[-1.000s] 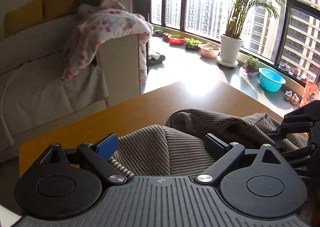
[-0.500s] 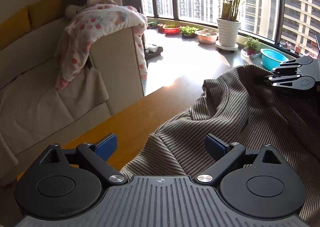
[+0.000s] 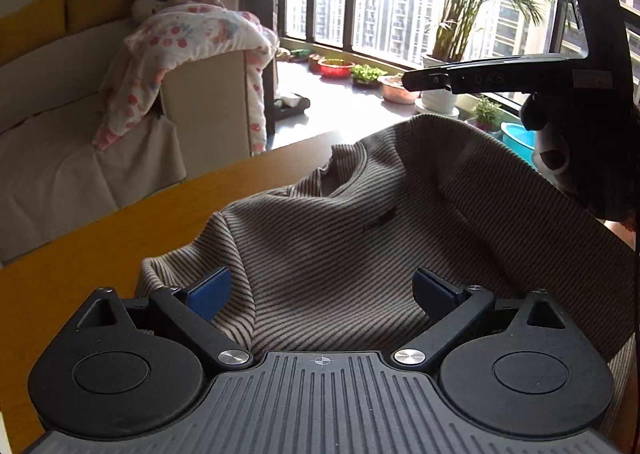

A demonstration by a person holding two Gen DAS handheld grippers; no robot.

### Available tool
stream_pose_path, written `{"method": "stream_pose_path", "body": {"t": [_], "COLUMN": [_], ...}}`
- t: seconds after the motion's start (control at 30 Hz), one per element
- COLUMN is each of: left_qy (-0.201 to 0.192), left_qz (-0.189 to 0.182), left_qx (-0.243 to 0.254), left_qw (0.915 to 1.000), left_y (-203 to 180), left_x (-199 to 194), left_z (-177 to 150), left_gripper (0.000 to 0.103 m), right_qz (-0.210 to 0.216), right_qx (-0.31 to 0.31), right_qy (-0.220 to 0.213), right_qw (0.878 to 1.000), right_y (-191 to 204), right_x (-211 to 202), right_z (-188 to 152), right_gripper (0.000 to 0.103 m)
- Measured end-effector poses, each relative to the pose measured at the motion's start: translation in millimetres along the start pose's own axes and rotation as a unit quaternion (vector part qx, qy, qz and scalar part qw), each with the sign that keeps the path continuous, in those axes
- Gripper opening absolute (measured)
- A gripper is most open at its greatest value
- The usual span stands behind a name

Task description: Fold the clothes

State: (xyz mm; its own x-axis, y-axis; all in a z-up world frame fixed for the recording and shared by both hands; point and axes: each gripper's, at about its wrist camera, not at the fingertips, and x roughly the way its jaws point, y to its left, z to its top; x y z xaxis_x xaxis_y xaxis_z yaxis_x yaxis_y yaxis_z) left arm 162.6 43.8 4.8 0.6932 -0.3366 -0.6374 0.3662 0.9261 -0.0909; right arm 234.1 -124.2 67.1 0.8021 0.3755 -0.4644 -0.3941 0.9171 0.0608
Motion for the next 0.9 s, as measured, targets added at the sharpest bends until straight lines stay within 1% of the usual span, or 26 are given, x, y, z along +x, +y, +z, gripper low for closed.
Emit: {"method": "stream_pose_path", "body": {"t": [0.07,0.13,0.2,0.23,0.3,0.33,0.37,0.4,0.43,0.47,0.5,0.6,0.63,0.7,0.8,0.87,0.9], "left_qy": [0.002,-0.002,-0.002,-0.003,-0.003,0.0,0.006,0.016,0.021,0.023,0.026,0.032,0.033,0.033,0.035,0.033,0.031], "left_qz": [-0.03,-0.06,-0.077,-0.085,-0.102,-0.105,-0.102,-0.095,-0.088,-0.084,-0.079,-0.06,-0.051,-0.037,-0.025,-0.021,-0.025], "left_qx": [-0.021,-0.042,-0.053,-0.058,-0.069,-0.074,-0.079,-0.084,-0.084,-0.078,-0.072,-0.059,-0.055,-0.053,-0.056,-0.062,-0.069], "left_qw": [0.9993,0.9973,0.9956,0.9947,0.9924,0.9917,0.9917,0.9918,0.9923,0.9932,0.9939,0.9959,0.9966,0.9973,0.9975,0.9973,0.9968], "left_y": [-1.9,-4.8,-8.9,-11.0,-15.1,-16.5,-16.5,-15.8,-15.3,-16.0,-17.4,-18.5,-17.7,-15.1,-12.3,-9.4,-6.8], "left_x": [-6.8,-12.0,-10.6,-9.8,-8.3,-6.1,-2.5,1.3,3.9,3.9,2.4,-1.7,-3.6,-7.7,-13.5,-18.8,-21.7], "left_z": [-9.8,-19.6,-27.5,-31.4,-39.3,-42.4,-44.6,-46.9,-50.1,-52.8,-54.0,-57.3,-58.9,-62.0,-65.3,-66.0,-66.0], "left_gripper": [0.1,0.1,0.1,0.1,0.101,0.101,0.101,0.101,0.101,0.101,0.101,0.101,0.101,0.101,0.101,0.101,0.101], "right_qz": [0.054,0.075,0.095,0.102,0.071,0.07,0.079,0.088,0.1,0.106,0.103,0.097,0.088,0.055,0.01,0.014,0.02], "right_qx": [0.035,0.06,0.086,0.097,0.112,0.117,0.117,0.114,0.085,0.056,0.036,-0.009,-0.018,-0.044,-0.067,-0.029,-0.024], "right_qy": [0.028,0.085,0.142,0.168,0.197,0.21,0.217,0.22,0.207,0.194,0.167,0.104,0.101,0.103,0.109,0.102,0.095], "right_qw": [0.998,0.992,0.982,0.976,0.971,0.968,0.966,0.965,0.97,0.974,0.98,0.99,0.991,0.992,0.992,0.994,0.995], "right_y": [9.0,17.7,26.4,30.5,33.8,35.5,38.0,41.3,51.1,61.1,69.6,87.6,91.9,97.9,91.4,66.9,56.8], "right_x": [13.0,38.6,64.3,77.1,102.1,112.1,121.1,129.1,130.5,131.1,130.1,133.1,139.1,150.3,155.3,134.7,115.2], "right_z": [10.4,8.5,6.6,5.3,-1.4,-5.3,-10.3,-14.4,-12.5,-8.3,-1.4,20.9,24.7,24.9,21.0,24.7,23.5], "right_gripper": [0.039,0.039,0.039,0.039,0.04,0.041,0.04,0.035,0.026,0.012,0.009,0.007,0.007,0.006,0.007,0.008,0.011]}}
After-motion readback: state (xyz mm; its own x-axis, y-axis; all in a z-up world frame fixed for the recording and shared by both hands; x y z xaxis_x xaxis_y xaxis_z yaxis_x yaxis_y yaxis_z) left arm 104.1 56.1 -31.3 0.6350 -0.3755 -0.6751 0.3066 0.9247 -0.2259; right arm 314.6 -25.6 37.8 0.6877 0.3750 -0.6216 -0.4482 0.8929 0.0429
